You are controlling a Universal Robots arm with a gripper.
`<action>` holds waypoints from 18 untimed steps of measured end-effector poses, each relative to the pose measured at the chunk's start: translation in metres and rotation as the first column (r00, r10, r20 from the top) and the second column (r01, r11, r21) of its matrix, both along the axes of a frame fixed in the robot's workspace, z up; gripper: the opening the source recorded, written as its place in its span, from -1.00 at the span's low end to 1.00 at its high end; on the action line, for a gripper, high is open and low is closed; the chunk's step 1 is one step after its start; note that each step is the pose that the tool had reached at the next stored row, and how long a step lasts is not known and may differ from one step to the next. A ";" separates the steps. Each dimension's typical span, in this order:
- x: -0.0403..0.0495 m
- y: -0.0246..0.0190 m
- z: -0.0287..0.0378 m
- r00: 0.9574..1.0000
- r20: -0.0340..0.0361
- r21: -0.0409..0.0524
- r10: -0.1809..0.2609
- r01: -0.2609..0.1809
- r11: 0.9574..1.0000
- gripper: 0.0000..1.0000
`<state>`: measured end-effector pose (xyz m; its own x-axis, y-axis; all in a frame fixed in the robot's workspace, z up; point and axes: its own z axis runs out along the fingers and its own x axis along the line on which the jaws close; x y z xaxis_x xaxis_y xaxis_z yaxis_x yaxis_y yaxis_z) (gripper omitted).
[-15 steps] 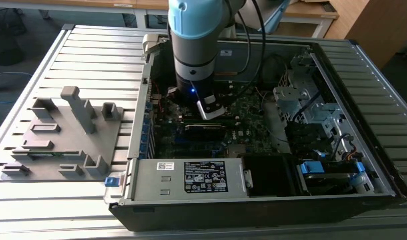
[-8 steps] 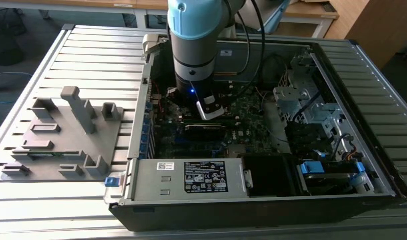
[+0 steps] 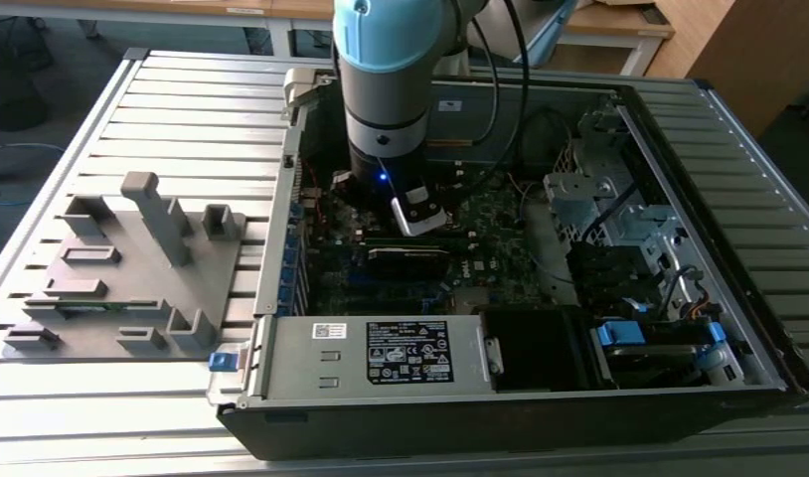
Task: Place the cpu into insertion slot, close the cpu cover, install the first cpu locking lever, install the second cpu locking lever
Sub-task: 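Install the second cpu locking lever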
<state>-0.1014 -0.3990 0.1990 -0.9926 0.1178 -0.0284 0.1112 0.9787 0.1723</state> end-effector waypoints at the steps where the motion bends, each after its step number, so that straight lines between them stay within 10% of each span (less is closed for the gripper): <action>1: 0.0000 0.0000 0.0018 1.000 0.000 0.000 0.000 0.000 1.000 -0.80; 18: 0.0028 0.0001 0.0069 1.000 0.000 0.000 0.000 0.000 1.000 -0.80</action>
<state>-0.0985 -0.3989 0.2059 -0.9926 0.1178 -0.0284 0.1112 0.9788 0.1720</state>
